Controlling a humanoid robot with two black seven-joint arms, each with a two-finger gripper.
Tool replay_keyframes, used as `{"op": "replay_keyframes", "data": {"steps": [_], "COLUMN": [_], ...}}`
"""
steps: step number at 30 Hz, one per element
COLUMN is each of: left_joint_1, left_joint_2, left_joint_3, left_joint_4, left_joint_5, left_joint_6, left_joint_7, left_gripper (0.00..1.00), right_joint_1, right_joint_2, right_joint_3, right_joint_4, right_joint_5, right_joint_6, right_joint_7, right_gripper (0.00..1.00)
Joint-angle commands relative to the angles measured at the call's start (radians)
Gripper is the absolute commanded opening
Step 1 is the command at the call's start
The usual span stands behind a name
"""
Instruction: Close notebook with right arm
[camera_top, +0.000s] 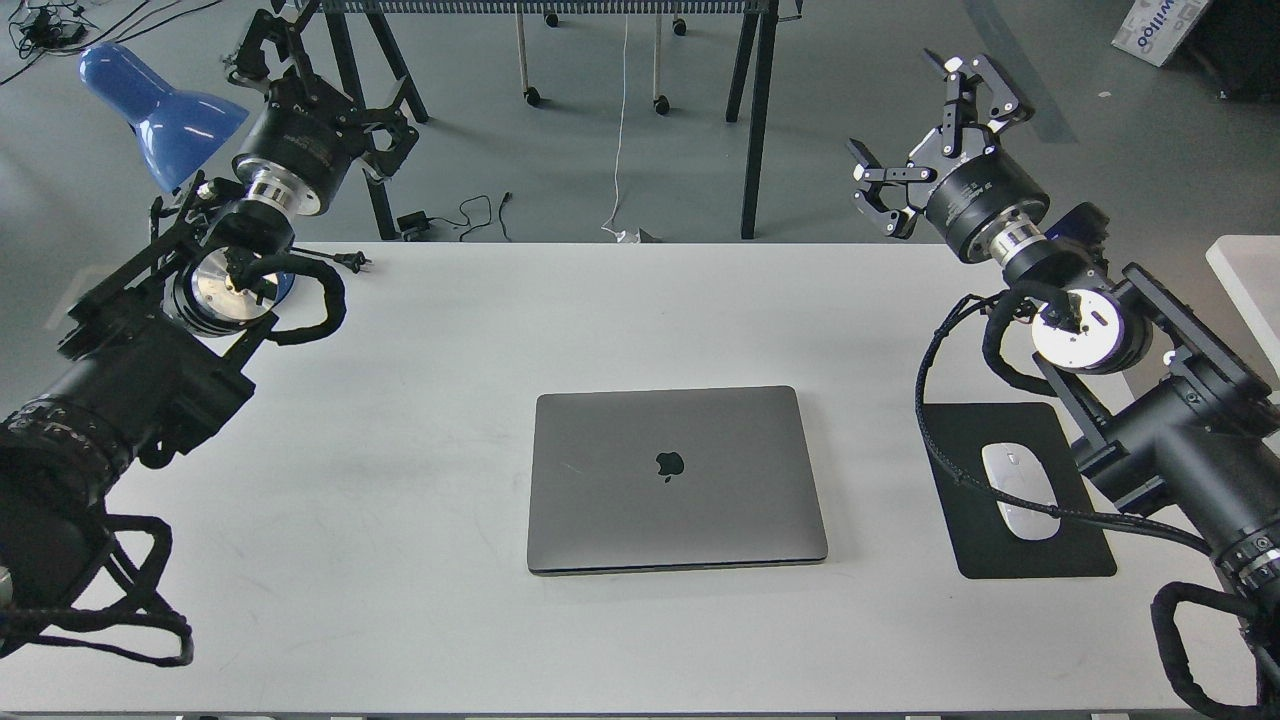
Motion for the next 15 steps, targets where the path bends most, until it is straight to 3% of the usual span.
{"op": "replay_keyframes", "data": {"steps": [1,15], "left_joint_1": [0.002,0.0], "left_joint_2": [0.0,0.0], "left_joint_3": [0.0,0.0], "left_joint_4": [0.0,0.0], "left_joint_5": [0.0,0.0], "left_joint_6": [0.0,0.0], "left_joint_7": [0.0,0.0], "left_gripper": [1.0,1.0], "right_joint_1": [0.02,0.049], "right_joint_2": [0.017,0.003], "right_joint_3": [0.046,0.059], "right_joint_4": [-0.046,-0.094], "right_joint_5": [0.098,0.163], "right_joint_6": [0.004,0.047], "right_joint_7": [-0.005,-0.005], "right_gripper": [1.0,1.0]}}
